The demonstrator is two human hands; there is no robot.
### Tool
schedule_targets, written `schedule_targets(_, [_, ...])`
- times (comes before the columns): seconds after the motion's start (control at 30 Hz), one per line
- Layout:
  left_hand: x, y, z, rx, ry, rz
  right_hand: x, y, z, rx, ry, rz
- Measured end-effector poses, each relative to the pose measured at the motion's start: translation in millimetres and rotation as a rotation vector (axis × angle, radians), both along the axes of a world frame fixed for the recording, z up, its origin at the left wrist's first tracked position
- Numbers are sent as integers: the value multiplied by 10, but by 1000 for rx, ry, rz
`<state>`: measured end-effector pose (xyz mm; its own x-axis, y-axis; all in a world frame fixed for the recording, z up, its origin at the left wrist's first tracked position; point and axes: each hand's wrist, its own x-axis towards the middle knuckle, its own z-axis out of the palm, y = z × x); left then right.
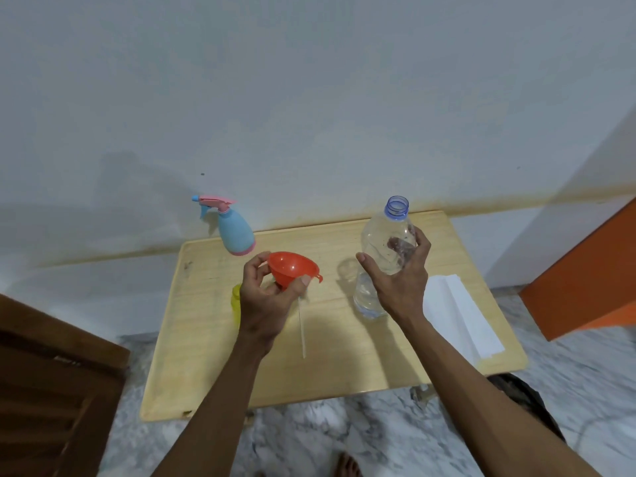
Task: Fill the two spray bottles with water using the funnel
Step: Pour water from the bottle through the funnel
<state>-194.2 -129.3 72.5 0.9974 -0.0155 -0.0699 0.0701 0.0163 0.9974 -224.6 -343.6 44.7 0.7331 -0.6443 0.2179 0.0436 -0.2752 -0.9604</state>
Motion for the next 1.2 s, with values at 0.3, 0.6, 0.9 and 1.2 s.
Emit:
schedule_targets(0.3, [214, -379, -523, 913, -62, -352, 10, -14, -71, 24, 34, -20])
schedule_targets(0.6, [304, -630, -872, 1194, -40, -603, 20, -37, -93, 15, 74, -18])
schedule_targets(0.9, [310, -656, -1054, 1035, -3, -541, 25, -28, -116, -13, 81, -34])
schedule_targets(1.2, [258, -729, -1139, 1139, -10, -553, 34, -3, -61, -10, 103, -59])
